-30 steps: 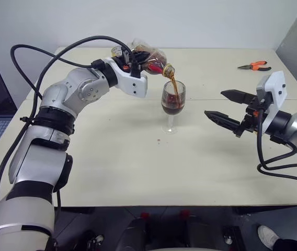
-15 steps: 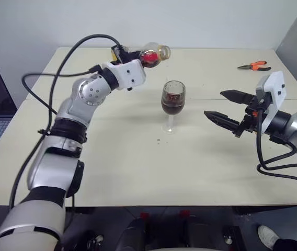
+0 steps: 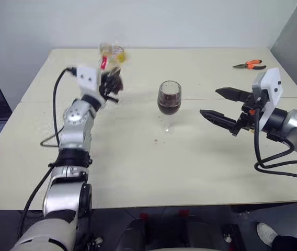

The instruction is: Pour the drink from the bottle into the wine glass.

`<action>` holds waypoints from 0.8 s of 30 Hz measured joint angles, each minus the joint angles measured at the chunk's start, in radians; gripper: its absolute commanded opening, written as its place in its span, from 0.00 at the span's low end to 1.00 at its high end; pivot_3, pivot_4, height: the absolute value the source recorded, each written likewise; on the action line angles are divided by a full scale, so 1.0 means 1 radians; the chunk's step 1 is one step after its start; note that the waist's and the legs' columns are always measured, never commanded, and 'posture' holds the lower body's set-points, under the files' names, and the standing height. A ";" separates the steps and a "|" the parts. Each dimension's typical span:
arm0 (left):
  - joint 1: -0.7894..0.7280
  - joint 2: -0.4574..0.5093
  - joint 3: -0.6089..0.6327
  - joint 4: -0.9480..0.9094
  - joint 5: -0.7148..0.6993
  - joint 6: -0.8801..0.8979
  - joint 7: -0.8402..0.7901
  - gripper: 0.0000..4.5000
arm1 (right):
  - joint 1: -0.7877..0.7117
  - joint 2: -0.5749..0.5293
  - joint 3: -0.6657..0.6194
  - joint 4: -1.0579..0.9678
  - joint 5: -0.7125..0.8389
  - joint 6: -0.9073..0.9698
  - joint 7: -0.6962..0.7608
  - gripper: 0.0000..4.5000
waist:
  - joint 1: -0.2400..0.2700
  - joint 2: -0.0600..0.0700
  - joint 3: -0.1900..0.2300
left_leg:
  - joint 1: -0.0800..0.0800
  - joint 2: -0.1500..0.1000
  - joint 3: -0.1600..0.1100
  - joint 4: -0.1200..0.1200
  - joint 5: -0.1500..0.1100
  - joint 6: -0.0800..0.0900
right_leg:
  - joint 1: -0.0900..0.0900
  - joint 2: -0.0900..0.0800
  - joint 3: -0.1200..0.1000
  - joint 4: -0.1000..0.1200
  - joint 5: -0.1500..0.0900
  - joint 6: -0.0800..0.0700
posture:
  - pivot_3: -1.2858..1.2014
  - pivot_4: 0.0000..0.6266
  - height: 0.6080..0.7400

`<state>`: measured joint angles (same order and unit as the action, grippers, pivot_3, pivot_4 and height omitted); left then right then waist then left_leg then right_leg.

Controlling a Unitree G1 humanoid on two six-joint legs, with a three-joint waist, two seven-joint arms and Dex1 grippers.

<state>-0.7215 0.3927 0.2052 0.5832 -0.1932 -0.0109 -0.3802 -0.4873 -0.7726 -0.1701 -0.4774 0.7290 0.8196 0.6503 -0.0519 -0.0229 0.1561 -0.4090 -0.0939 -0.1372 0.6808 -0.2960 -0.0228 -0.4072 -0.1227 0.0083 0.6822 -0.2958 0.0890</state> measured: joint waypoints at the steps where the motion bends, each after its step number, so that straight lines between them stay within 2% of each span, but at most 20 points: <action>1: 0.014 0.000 0.008 -0.002 -0.004 0.000 0.006 0.14 | -0.004 0.002 0.001 0.001 0.000 0.000 0.001 1.00 | 0.002 0.000 0.000 | 0.000 0.000 0.000 0.000 0.000 0.000 | 0.000 0.000 0.000 0.000 0.000 0.000 | 0.52 0.24 1.00; 5: 0.086 -0.022 0.070 -0.020 -0.024 -0.031 0.065 0.14 | -0.025 0.010 0.024 0.013 -0.001 -0.001 0.011 1.00 | 0.006 0.000 0.000 | 0.000 0.000 0.000 0.000 0.000 0.000 | 0.000 -0.001 0.000 0.000 0.000 0.000 | 0.52 0.24 1.00; 14: 0.091 -0.041 0.108 0.068 -0.048 -0.117 0.093 0.14 | -0.049 0.018 0.046 0.036 -0.005 -0.007 0.037 1.00 | 0.015 -0.001 -0.001 | 0.000 0.000 0.001 0.000 0.000 0.000 | 0.000 -0.001 0.001 -0.001 0.000 0.000 | 0.52 0.24 1.00; 24: 0.107 -0.053 0.108 0.168 -0.047 -0.215 0.093 0.85 | -0.060 0.025 0.059 0.052 -0.015 -0.018 0.048 1.00 | 0.016 -0.001 -0.002 | 0.000 0.000 0.002 0.001 0.000 0.000 | 0.000 -0.001 0.001 0.000 0.000 0.000 | 0.52 0.24 1.00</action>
<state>-0.6141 0.3394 0.3130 0.7517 -0.2406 -0.2261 -0.2874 -0.5470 -0.7479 -0.1110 -0.4255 0.7139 0.8012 0.6981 -0.0359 -0.0240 0.1544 -0.4086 -0.0944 -0.1357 0.6814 -0.2960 -0.0229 -0.4068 -0.1238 0.0091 0.6817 -0.2957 0.0889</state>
